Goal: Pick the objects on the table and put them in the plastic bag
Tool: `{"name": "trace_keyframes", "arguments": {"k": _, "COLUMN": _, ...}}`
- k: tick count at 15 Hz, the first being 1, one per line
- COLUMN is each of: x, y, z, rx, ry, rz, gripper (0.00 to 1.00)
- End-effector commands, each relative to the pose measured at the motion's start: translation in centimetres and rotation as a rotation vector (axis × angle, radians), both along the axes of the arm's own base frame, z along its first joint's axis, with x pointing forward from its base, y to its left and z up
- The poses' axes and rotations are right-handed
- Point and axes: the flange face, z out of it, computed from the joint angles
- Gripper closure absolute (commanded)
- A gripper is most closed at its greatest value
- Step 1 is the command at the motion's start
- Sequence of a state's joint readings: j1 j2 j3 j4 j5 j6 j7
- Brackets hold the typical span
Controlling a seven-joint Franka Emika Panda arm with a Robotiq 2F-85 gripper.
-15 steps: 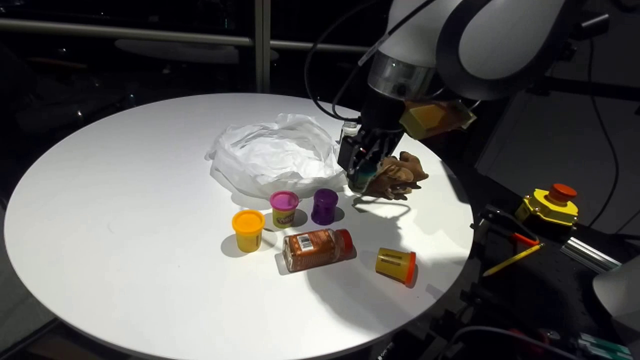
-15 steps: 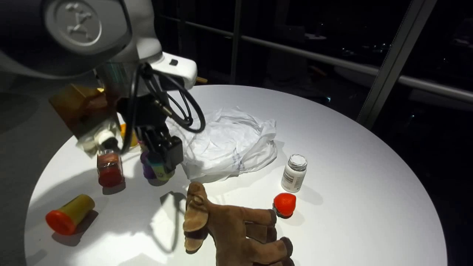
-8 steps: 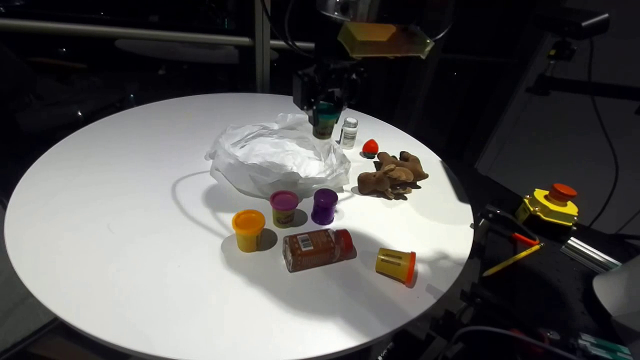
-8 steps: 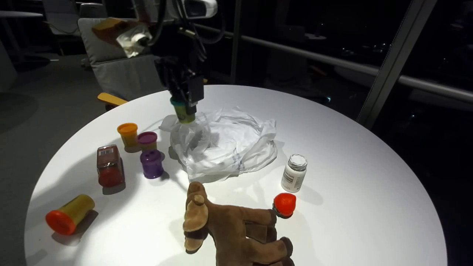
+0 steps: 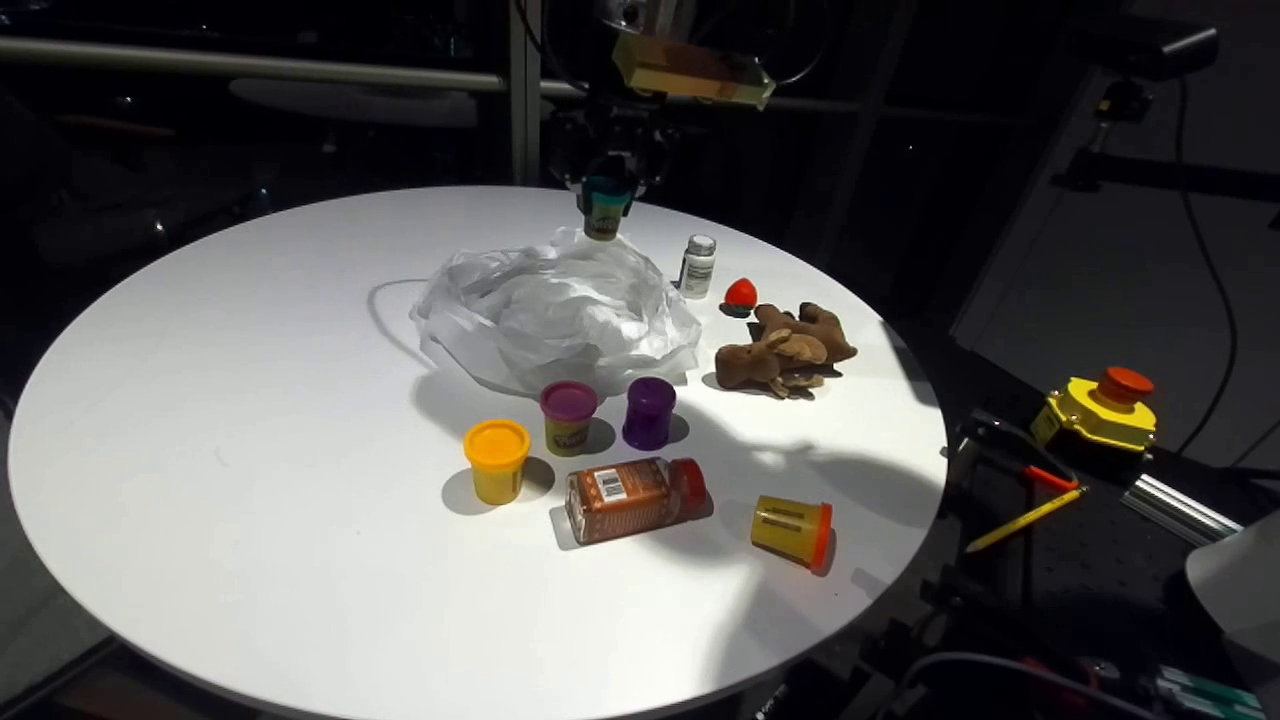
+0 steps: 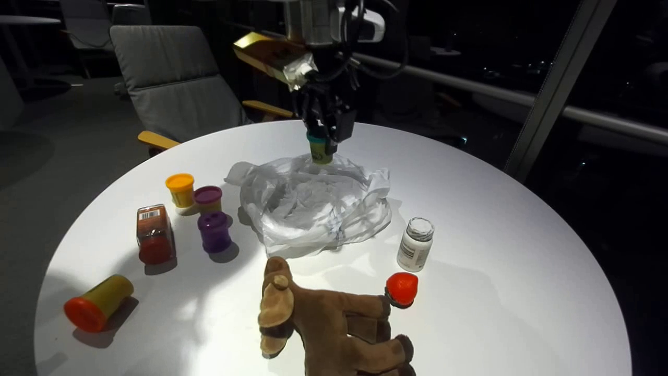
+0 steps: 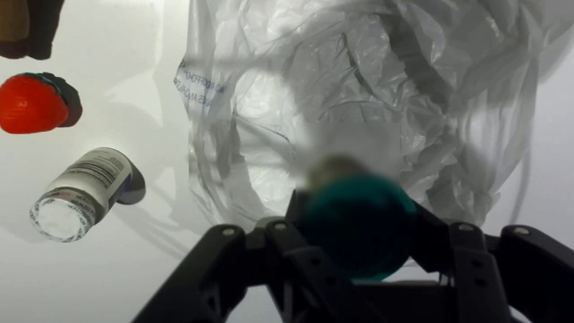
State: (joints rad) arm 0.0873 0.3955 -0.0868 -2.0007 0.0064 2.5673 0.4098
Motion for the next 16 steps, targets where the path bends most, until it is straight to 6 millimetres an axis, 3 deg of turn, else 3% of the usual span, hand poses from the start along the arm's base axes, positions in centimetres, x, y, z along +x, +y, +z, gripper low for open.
{"name": "trace_keyframes", "arguments": {"k": 1, "x": 3.0, "y": -3.5, "z": -3.8, "rx": 0.03, "ry": 0.042, "rz": -0.039, "gripper": 0.76}}
{"name": "trace_keyframes", "arguments": {"k": 5, "x": 4.4, "y": -6.9, "z": -8.6, "rx": 0.027, "ry": 0.054, "rz": -0.108, "gripper": 0.76}}
{"name": "trace_keyframes", "arguments": {"k": 8, "x": 4.8, "y": -8.0, "z": -10.8, "rx": 0.05, "ry": 0.065, "rz": -0.134, "gripper": 0.76}}
{"name": "trace_keyframes", "arguments": {"k": 9, "x": 4.7, "y": -7.8, "z": -11.1, "rx": 0.052, "ry": 0.065, "rz": -0.134, "gripper": 0.26}}
{"name": "trace_keyframes", "arguments": {"k": 11, "x": 4.4, "y": -6.9, "z": -10.9, "rx": 0.05, "ry": 0.06, "rz": -0.119, "gripper": 0.19}}
{"name": "trace_keyframes", "arguments": {"k": 13, "x": 3.2, "y": -5.2, "z": -10.6, "rx": 0.04, "ry": 0.049, "rz": -0.089, "gripper": 0.03}}
{"name": "trace_keyframes", "arguments": {"k": 16, "x": -0.8, "y": -1.7, "z": -9.6, "rx": 0.026, "ry": 0.154, "rz": -0.053, "gripper": 0.0}}
